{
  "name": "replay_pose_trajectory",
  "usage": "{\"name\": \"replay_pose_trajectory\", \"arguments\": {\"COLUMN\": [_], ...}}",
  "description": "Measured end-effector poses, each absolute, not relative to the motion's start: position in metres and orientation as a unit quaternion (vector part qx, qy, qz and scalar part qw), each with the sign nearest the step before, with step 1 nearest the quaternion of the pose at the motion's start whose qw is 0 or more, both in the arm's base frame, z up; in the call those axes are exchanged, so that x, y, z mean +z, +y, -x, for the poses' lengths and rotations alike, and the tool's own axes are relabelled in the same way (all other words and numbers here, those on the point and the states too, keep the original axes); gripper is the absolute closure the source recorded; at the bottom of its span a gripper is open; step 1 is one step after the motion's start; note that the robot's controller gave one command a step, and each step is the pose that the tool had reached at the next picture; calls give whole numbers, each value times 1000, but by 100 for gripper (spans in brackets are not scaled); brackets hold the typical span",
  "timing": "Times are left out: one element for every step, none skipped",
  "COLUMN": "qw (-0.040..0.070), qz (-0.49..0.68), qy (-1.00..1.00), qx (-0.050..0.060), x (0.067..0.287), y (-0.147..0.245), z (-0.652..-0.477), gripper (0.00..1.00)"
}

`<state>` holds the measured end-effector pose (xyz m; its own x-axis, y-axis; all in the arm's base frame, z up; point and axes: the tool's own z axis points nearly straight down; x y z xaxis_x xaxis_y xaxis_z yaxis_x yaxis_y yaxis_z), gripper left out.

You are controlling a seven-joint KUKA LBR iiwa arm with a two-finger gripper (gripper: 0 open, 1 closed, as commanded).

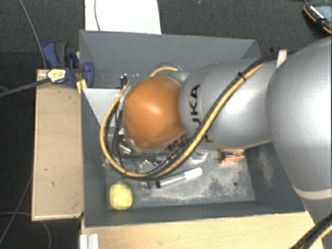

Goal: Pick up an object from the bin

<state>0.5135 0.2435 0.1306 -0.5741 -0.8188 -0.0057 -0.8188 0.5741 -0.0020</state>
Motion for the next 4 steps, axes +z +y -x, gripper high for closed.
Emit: {"name": "replay_pose_trajectory", "arguments": {"qw": [-2,-2,2,1], "qz": [633,702,816,816], "qy": [774,712,578,578], "qx": [3,-1,3,3], "x": [99,70,70,70], "y": [239,253,253,253], "z": [-478,-476,-480,-480], "gripper": [0,0,100,100]}}
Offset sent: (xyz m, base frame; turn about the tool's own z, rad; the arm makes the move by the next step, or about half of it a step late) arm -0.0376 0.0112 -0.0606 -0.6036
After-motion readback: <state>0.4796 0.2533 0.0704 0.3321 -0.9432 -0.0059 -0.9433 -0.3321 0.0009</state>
